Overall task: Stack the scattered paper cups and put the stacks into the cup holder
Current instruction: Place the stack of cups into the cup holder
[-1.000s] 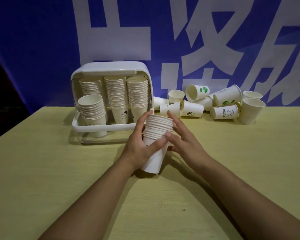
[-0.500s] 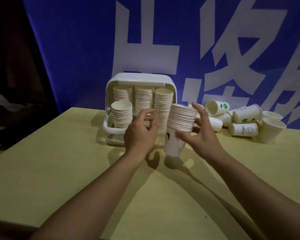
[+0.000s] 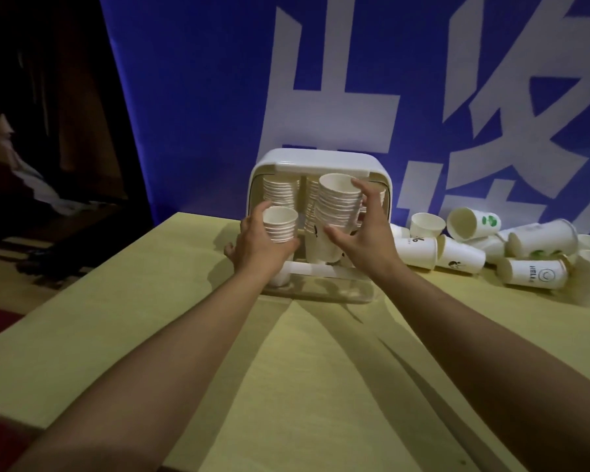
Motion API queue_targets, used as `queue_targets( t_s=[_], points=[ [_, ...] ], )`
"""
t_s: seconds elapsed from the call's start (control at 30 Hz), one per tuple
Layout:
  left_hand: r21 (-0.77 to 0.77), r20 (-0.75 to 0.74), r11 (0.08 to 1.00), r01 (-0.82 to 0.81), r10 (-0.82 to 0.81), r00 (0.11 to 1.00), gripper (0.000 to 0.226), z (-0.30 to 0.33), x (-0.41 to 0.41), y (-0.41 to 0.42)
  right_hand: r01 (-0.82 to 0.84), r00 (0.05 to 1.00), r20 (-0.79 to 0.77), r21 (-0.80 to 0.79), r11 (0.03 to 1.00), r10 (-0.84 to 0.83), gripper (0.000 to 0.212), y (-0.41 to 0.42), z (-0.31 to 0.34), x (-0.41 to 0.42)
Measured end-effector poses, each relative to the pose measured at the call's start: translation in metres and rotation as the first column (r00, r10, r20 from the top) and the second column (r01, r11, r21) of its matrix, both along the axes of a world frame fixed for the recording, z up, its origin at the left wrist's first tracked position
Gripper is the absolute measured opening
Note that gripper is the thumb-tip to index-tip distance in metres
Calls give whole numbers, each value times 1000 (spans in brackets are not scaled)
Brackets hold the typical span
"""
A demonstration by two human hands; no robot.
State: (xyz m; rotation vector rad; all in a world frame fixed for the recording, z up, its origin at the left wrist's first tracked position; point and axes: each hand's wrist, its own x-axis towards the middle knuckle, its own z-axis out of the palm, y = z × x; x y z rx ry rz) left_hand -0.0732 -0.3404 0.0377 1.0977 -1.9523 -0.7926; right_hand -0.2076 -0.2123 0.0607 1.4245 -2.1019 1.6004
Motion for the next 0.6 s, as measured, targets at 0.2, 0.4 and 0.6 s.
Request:
queue_targets(
  t_s=[0.2,0.4,0.6],
  points=[
    [-24,-25,996,82,-83,996,84,-8,5,-1,9,998,-56,276,961,6,70,-8,-24,1],
    [-21,56,986,162,-161,985,93,-8,12,-9,58,997,-58,279,958,-44,71,-7,-21,4],
    [0,28,988,156,-156,987,88,-7,10,-10,40,998,-64,310,950,-21,79,-5,-19,8]
  ],
)
